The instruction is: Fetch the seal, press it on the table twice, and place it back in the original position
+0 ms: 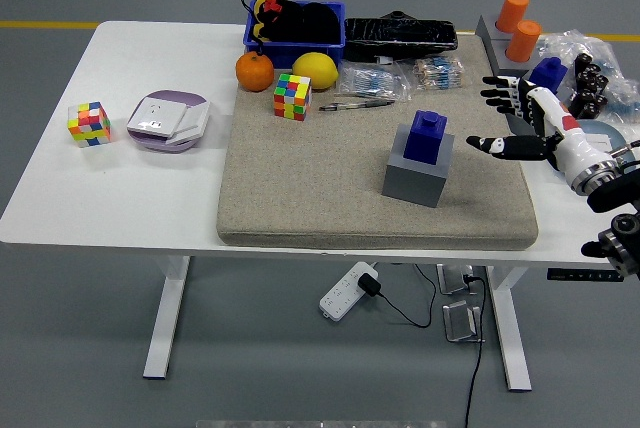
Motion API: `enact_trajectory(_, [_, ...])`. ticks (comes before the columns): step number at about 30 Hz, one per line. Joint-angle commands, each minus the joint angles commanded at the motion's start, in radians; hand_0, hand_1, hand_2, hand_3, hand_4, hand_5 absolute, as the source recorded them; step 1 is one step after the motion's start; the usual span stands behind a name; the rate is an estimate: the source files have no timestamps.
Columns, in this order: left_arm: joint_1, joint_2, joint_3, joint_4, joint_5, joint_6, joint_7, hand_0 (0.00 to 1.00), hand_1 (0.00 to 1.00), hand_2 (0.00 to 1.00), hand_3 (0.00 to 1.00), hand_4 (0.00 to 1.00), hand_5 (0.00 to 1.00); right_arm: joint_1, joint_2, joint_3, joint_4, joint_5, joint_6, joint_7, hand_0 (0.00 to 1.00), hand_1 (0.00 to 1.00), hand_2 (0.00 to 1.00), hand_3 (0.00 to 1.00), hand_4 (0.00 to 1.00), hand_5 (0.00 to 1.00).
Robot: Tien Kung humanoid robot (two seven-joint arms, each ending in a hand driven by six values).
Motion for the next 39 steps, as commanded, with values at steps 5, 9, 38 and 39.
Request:
enact_trajectory(5, [0.001,-0.001,0.000,0.000,0.000,0.000,0.000,0.718,0.692,0.683,0.716,0.632,0.238,0.021,0.011,-0.031,-0.019,0.009,-0.003,0.008,0.861,0.818,0.805,0.828,0.973,0.020])
enact_trajectory(9, [0.001,-0.002,0.001,0.001,-0.001,0.000,0.000,0.718,0.691,0.683,0.716,0.633,0.238,0.039,0.020,-0.056,-0.039,0.019,-0.005,0.014,0.871,0.855,0.840,0.860,0.995,0.025])
enact_trajectory(38, [-0.004,-0.009,0.018,0.000,-0.005,-0.001,-0.001,0.718,0.691,0.683,0.716,0.637,0.239,0.114,0.067,-0.258,-0.152,0.106,-0.119,0.107,0.779,0.739,0.724,0.749,0.885,0.002])
enact_trajectory(39, [-0.005,-0.009,0.019,0.000,-0.006,-0.002,0.000,0.718,0.691,0.683,0.716,0.637,0.239,0.117,0.067,-0.268,-0.155,0.109,-0.124,0.110,0.779,0.739,0.724,0.749,0.885,0.002])
